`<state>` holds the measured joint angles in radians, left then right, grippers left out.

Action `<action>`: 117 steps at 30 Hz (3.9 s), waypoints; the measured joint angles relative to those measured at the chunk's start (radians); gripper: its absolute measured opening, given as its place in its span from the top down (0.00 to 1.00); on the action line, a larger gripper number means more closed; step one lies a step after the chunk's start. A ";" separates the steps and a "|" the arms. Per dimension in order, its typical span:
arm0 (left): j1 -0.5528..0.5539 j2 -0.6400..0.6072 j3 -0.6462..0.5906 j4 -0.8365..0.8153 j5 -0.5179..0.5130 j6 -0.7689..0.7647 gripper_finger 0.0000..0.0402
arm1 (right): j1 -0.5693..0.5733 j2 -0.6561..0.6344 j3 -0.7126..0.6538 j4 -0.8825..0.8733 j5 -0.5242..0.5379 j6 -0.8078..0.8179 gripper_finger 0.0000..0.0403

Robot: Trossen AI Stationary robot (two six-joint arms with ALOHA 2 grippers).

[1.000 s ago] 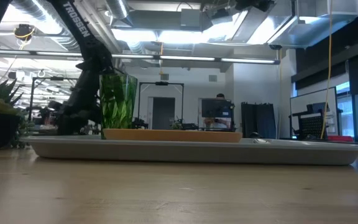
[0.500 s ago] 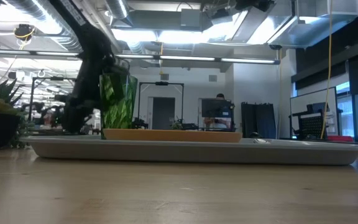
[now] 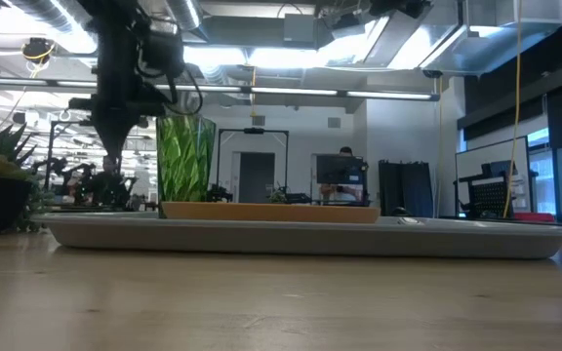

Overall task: Pick and place plate/cup/fork/spoon on tray
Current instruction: Put the orange fork on the gray food tray to the right of the orange plate

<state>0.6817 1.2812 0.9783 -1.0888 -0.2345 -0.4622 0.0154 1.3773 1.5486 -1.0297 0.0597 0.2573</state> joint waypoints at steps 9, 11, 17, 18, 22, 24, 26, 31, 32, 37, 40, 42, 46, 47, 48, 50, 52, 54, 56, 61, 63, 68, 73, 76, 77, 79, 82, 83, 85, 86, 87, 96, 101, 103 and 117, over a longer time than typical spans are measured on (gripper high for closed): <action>0.053 -0.016 0.000 -0.022 0.038 -0.257 0.94 | 0.000 0.000 0.000 0.000 0.000 0.000 0.75; 0.068 -0.006 0.000 -0.021 0.059 -0.292 0.91 | 0.000 0.000 0.000 0.000 0.000 -0.001 0.75; 0.100 -0.004 0.000 -0.017 0.066 -0.358 0.85 | 0.000 0.000 0.000 0.011 0.000 0.003 0.75; 0.100 -0.004 0.000 -0.017 0.064 -0.370 0.85 | 0.000 0.000 0.000 0.030 0.000 0.003 0.75; 0.099 -0.004 0.000 -0.013 0.018 -0.372 0.86 | 0.000 0.000 0.018 0.081 0.000 0.020 0.75; 0.099 -0.004 0.000 -0.011 0.008 -0.372 0.86 | 0.000 0.000 0.034 0.115 0.017 0.026 0.75; 0.099 -0.004 0.000 0.003 0.008 -0.374 0.85 | 0.000 0.000 0.048 0.121 0.061 0.026 0.75; 0.099 -0.004 0.000 0.104 0.015 -0.392 0.85 | -0.021 0.005 0.070 0.122 0.089 0.049 0.75; 0.099 -0.004 0.000 0.127 0.015 -0.390 0.85 | -0.031 0.006 0.070 0.122 0.090 0.051 0.75; 0.099 -0.004 0.000 0.158 0.015 -0.402 0.86 | -0.102 0.036 0.082 0.127 0.062 0.038 0.75; 0.104 -0.004 0.000 0.157 0.016 -0.469 0.86 | -0.144 0.073 0.123 0.142 0.039 -0.019 0.75; 0.102 -0.004 0.000 0.155 0.016 -0.513 0.86 | -0.174 0.101 0.158 0.139 0.033 -0.055 0.75; 0.083 -0.004 -0.001 0.155 0.003 -0.665 0.86 | -0.229 0.161 0.245 0.098 0.035 -0.149 0.75; 0.079 -0.004 -0.001 0.155 -0.008 -0.689 0.86 | -0.238 0.175 0.269 0.083 0.037 -0.180 0.75; 0.074 -0.004 -0.001 0.154 -0.019 -0.713 0.86 | -0.247 0.189 0.292 0.068 0.036 -0.211 0.75; 0.065 -0.004 -0.001 0.145 -0.038 -0.757 0.86 | -0.264 0.216 0.336 0.029 0.035 -0.271 0.75; 0.059 -0.001 -0.001 0.129 -0.060 -0.806 0.86 | -0.279 0.242 0.370 0.006 0.035 -0.321 0.75; 0.048 0.013 -0.001 0.117 -0.089 -0.850 0.86 | -0.292 0.259 0.389 -0.006 0.037 -0.371 0.75; 0.041 0.034 -0.001 0.092 -0.105 -0.882 0.86 | -0.305 0.268 0.398 -0.002 0.037 -0.415 0.75; 0.018 0.131 -0.001 0.073 -0.110 -0.956 0.86 | -0.329 0.278 0.398 -0.002 0.036 -0.474 0.75; 0.016 0.170 -0.001 0.072 -0.101 -0.984 0.86 | -0.336 0.278 0.398 -0.002 0.036 -0.479 0.75; 0.035 0.260 -0.001 0.078 -0.087 -1.004 0.86 | -0.342 0.278 0.398 -0.013 0.036 -0.514 0.75; 0.066 0.290 -0.001 0.080 -0.072 -1.004 0.86 | -0.341 0.278 0.399 -0.028 0.034 -0.528 0.75; 0.090 0.290 -0.001 0.091 -0.091 -1.004 0.86 | -0.343 0.278 0.399 -0.032 0.034 -0.528 0.75; 0.100 0.290 -0.001 0.100 -0.093 -1.004 0.86 | -0.343 0.278 0.399 -0.032 0.034 -0.528 0.75; 0.124 0.290 -0.001 0.121 -0.093 -1.004 0.86 | -0.343 0.278 0.398 -0.032 0.034 -0.528 0.75; 0.157 0.290 -0.001 0.159 -0.094 -1.001 0.86 | -0.343 0.278 0.398 -0.032 0.034 -0.528 0.75; 0.168 0.290 -0.001 0.166 -0.095 -0.994 0.86 | -0.343 0.278 0.399 -0.032 0.034 -0.528 0.75; 0.191 0.290 -0.001 0.168 -0.095 -0.971 0.86 | -0.343 0.278 0.398 -0.031 0.034 -0.526 0.75; 0.201 0.290 -0.001 0.168 -0.095 -0.959 0.86 | -0.343 0.278 0.398 -0.032 0.034 -0.524 0.75; 0.210 0.290 -0.001 0.167 -0.096 -0.947 0.86 | -0.343 0.278 0.398 -0.032 0.034 -0.524 0.75; 0.267 0.290 -0.001 0.192 -0.097 -0.944 0.86 | -0.343 0.278 0.398 -0.037 0.034 -0.522 0.75; 0.276 0.290 -0.001 0.212 -0.105 -0.941 0.86 | -0.343 0.278 0.398 -0.037 0.034 -0.522 0.75; 0.276 0.290 -0.001 0.211 -0.116 -0.941 0.86 | -0.343 0.278 0.398 -0.037 0.034 -0.521 0.75; 0.271 0.290 -0.090 0.307 -0.088 -0.945 0.86 | -0.343 0.277 0.398 -0.038 0.034 -0.523 0.75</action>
<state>0.9524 1.5711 0.8888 -0.7813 -0.3220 -1.4071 -0.3271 1.6539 1.9469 -1.0676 0.0940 -0.2657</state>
